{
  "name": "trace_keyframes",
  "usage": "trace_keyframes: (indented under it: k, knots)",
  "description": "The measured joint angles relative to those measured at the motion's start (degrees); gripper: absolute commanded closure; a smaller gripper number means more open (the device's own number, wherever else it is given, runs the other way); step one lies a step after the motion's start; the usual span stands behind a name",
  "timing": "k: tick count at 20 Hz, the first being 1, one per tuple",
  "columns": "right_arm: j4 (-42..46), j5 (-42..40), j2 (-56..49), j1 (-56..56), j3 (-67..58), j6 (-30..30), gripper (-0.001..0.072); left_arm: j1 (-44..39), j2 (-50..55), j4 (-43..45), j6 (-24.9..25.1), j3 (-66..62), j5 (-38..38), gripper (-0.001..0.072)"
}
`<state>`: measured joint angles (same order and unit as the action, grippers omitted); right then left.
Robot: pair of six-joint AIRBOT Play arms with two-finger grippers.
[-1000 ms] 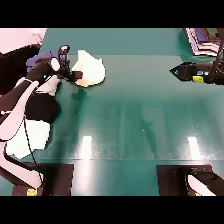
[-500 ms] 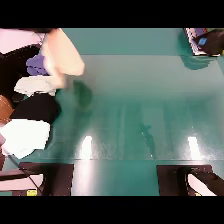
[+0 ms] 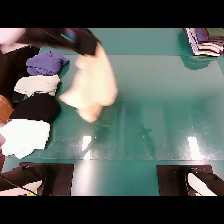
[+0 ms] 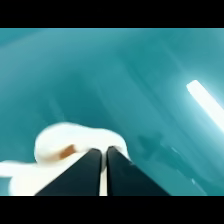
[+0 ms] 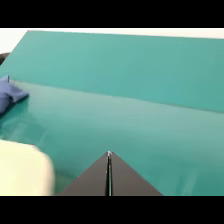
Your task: Fold the shirts.
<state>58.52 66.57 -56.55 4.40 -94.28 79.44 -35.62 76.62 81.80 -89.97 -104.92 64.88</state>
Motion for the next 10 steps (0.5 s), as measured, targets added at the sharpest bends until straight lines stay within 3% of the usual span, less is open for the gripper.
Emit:
trace_keyframes:
  k: [1,5,10]
  knots:
    - [0.0,0.7,0.0,-0.1,-0.1,0.0,0.0697,-2.2,1.3,-0.2,0.0,1.0,-1.0,0.0132]
    - [0.0,4.0,0.2,-0.2,-0.4,0.0,0.0697,-4.4,5.1,0.3,0.0,3.1,-2.5,0.0133]
    - [0.0,6.3,0.2,-0.2,-0.4,0.0,0.0697,5.4,8.2,-1.0,-1.0,6.0,-0.5,0.0132]
